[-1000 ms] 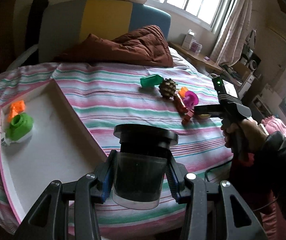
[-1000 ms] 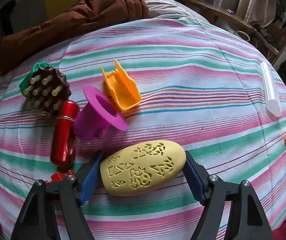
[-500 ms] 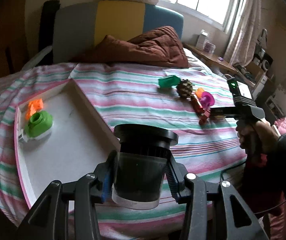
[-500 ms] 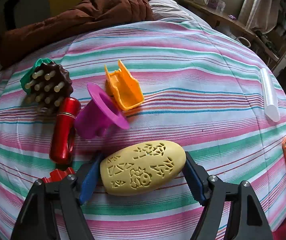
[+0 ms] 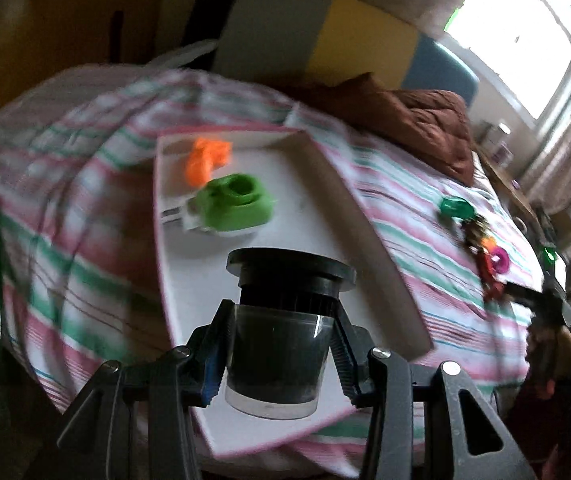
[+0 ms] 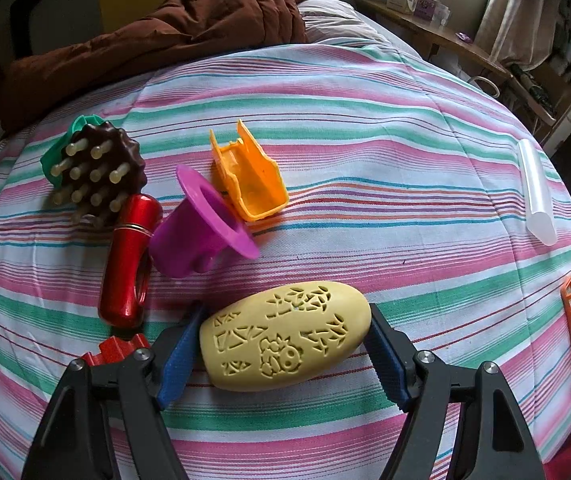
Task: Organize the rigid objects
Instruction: 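Lower the black cup into the tray and open the left tool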
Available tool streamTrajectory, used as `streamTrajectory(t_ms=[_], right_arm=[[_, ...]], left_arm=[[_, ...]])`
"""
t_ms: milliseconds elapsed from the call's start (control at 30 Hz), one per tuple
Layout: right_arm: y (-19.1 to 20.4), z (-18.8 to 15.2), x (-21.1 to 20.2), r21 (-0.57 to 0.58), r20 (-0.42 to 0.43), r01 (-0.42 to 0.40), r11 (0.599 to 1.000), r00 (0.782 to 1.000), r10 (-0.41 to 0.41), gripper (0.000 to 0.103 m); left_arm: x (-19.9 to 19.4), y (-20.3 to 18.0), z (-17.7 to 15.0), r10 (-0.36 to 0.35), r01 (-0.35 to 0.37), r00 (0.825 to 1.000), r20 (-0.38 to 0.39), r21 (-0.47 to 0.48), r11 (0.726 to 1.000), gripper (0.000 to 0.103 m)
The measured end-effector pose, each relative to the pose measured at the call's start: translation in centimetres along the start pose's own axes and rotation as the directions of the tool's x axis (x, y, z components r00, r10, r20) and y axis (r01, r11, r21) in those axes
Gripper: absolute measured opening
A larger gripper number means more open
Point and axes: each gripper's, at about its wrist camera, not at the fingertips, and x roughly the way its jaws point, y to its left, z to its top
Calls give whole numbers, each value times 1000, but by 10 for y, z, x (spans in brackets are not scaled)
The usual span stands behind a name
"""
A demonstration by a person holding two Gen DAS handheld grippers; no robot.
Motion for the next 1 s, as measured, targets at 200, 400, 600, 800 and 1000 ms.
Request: streamTrajectory(t_ms=[200,400,600,800,1000], right_arm=[[1,0,0,2,0,0,1000,1000,0,77],[1,1,0,1,0,0,1000,1000,0,77],[1,1,1,2,-1,0,1000,1000,0,77],[1,1,1,2,-1,0,1000,1000,0,77],[0,3,3,2,0,-1,1000,1000,1,77]], left_arm=[[27,5,18,38,-38,999,-9,-24,999,46],[51,16,27,121,-122,992,-39,-24,992,46],[53,15,26,141,-141,989,-35,3,990,47],[39,7,26,156,-156,988,5,27,987,59],[24,4,26,177,-178,983,41,48,983,61]])
